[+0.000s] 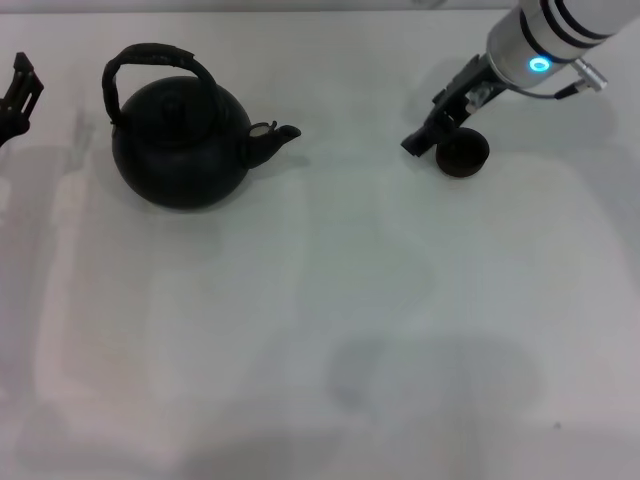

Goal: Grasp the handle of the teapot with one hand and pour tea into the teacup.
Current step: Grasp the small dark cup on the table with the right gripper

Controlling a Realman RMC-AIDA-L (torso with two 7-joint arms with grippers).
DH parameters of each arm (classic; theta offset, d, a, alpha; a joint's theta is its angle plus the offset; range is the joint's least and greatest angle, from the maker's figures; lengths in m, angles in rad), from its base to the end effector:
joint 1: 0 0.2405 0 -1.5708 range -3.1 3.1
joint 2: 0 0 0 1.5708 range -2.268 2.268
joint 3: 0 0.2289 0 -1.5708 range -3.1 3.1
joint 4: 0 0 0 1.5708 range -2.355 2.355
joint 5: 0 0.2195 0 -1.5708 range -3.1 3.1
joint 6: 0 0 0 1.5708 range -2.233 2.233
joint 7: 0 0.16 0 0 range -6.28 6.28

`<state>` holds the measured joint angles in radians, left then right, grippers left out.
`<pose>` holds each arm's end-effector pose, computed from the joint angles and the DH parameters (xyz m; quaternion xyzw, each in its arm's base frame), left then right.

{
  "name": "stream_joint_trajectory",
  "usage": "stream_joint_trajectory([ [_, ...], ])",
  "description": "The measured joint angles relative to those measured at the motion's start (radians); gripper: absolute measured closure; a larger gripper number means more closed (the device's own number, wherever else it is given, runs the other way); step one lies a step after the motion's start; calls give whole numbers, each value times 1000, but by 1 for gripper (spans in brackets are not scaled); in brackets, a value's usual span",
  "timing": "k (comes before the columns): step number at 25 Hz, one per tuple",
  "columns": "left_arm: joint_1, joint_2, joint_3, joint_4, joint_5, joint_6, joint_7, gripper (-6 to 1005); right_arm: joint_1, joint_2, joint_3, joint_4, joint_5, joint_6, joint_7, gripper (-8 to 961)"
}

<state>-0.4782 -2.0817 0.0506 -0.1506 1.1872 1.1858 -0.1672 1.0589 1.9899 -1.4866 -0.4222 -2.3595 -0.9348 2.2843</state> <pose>-0.3369 0.3300 -0.0055 -0.6312 -0.3150 -0.2963 0.6439 0.1840 0.4359 -0.0637 -0.9306 0.2460 -0.1760 0.2061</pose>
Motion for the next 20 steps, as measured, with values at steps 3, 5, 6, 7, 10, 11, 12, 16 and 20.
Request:
stream_joint_trajectory([
  [3, -1, 0, 0, 0, 0, 0, 0, 111, 0, 1, -1, 25, -3, 12, 0, 161],
  [5, -2, 0, 0, 0, 0, 0, 0, 111, -3, 1, -3, 33, -5, 15, 0, 163],
  [6, -3, 0, 0, 0, 0, 0, 0, 111, -7, 1, -2, 34, -9, 16, 0, 165],
  [7, -3, 0, 0, 0, 0, 0, 0, 111, -9, 1, -1, 34, -12, 16, 0, 166],
  [10, -5, 1, 0, 0, 0, 1, 0, 111, -15, -1, 1, 33, -17, 8, 8, 169],
  [11, -5, 1, 0, 0, 0, 1, 0, 111, -17, -3, 1, 33, -18, 6, 11, 170],
  [12, -5, 1, 0, 0, 0, 1, 0, 111, -19, -4, 1, 34, -19, 4, 14, 171],
  [16, -5, 2, 0, 0, 0, 2, 0, 111, -26, -8, 2, 33, -19, -2, 16, 175],
  [20, -5, 2, 0, 0, 0, 2, 0, 111, -37, -10, 0, 30, -20, -8, 17, 180],
])
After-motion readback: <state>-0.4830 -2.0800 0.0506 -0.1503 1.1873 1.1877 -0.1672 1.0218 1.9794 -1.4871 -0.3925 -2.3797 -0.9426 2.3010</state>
